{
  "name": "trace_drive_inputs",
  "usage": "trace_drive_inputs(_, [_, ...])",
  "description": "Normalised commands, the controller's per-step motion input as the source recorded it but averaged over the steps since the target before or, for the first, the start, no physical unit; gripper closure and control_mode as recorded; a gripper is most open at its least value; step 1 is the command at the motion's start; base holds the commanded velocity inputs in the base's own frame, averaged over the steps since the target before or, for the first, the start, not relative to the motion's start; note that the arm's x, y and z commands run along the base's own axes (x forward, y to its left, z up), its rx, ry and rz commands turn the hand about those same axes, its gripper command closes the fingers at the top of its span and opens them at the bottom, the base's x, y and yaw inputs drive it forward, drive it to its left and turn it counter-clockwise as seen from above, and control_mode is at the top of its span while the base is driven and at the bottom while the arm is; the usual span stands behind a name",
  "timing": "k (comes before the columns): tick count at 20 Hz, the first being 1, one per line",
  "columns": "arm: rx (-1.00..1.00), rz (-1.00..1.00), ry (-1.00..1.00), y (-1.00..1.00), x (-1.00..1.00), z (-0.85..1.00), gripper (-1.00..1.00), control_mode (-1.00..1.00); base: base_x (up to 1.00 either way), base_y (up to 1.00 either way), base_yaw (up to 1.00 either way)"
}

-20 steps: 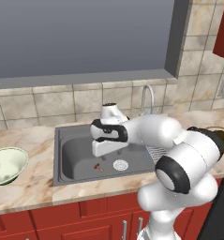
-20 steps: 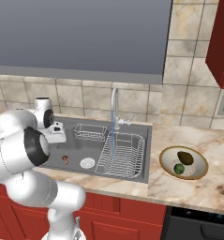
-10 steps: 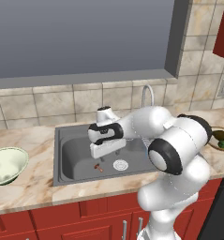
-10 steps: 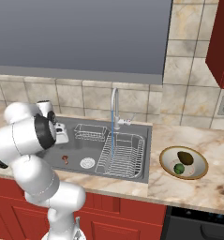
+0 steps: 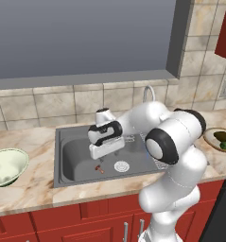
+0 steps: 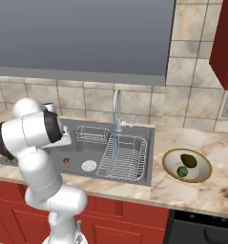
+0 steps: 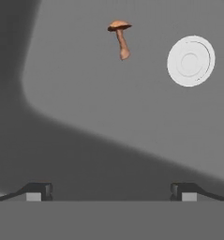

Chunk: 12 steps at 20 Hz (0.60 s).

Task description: Pick the avocados from the sink and place them in one bowl. Place the mushroom in the other bowl. Then turn off the sink faucet.

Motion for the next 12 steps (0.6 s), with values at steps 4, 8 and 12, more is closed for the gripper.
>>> trace_drive_inputs(4, [0.00,0.00,-0.01,0.01,0.21,-0.11,-1.00,-1.00,0.00,0.00,0.00])
trace_drive_inputs(8, [0.00,-0.02,-0.02,0.00,0.07,-0.25,-1.00,-1.00,0.00,0.00,0.00])
trace_drive_inputs(12, [0.00,-0.03,0.00,0.00,0.08,-0.33,-1.00,-1.00,0.00,0.00,0.00])
